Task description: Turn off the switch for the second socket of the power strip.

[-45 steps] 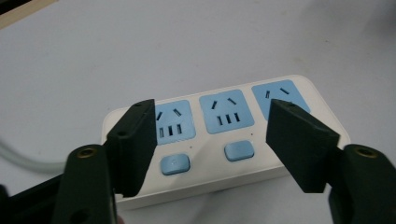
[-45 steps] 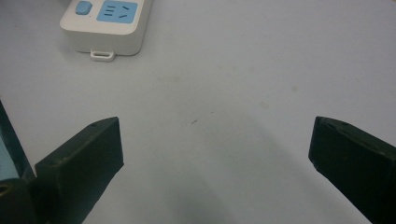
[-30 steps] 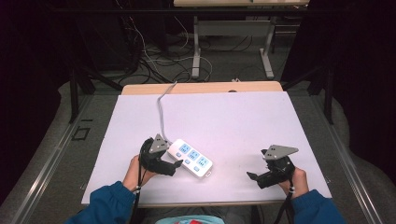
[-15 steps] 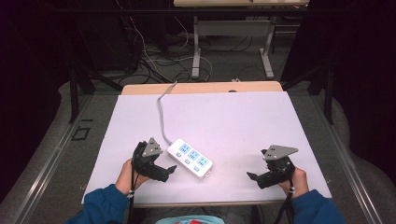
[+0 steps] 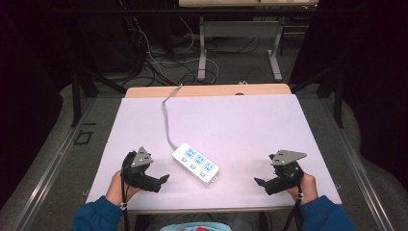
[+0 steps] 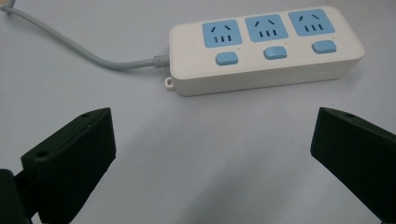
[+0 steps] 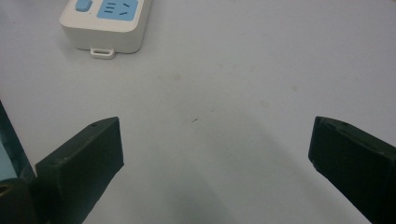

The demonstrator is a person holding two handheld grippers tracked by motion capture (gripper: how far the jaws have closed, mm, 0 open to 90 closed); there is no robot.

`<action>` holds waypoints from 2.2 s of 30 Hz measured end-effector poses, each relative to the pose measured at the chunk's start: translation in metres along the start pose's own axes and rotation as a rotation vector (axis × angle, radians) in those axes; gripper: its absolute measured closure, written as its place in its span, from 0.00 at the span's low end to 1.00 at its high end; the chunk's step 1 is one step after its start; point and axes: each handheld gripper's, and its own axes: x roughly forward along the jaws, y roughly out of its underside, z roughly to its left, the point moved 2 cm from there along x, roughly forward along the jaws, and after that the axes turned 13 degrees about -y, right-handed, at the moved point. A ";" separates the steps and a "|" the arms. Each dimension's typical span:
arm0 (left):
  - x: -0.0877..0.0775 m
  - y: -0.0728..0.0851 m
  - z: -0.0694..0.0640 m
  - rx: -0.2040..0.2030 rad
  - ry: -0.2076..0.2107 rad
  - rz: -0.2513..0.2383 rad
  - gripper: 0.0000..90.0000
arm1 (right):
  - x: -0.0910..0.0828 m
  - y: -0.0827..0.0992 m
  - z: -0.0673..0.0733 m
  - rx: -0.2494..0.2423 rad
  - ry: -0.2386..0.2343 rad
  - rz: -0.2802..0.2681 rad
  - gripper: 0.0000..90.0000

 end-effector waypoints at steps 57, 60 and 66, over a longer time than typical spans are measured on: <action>-0.037 0.053 0.022 -0.077 -0.079 -0.072 0.00 | 0.002 0.000 0.001 -0.009 0.008 0.002 0.03; -0.036 0.053 0.022 -0.079 -0.078 -0.075 0.00 | 0.002 0.000 0.001 -0.012 0.007 0.003 0.03; -0.035 0.053 0.023 -0.067 -0.069 -0.069 0.00 | 0.001 0.000 0.001 -0.003 0.000 0.017 0.03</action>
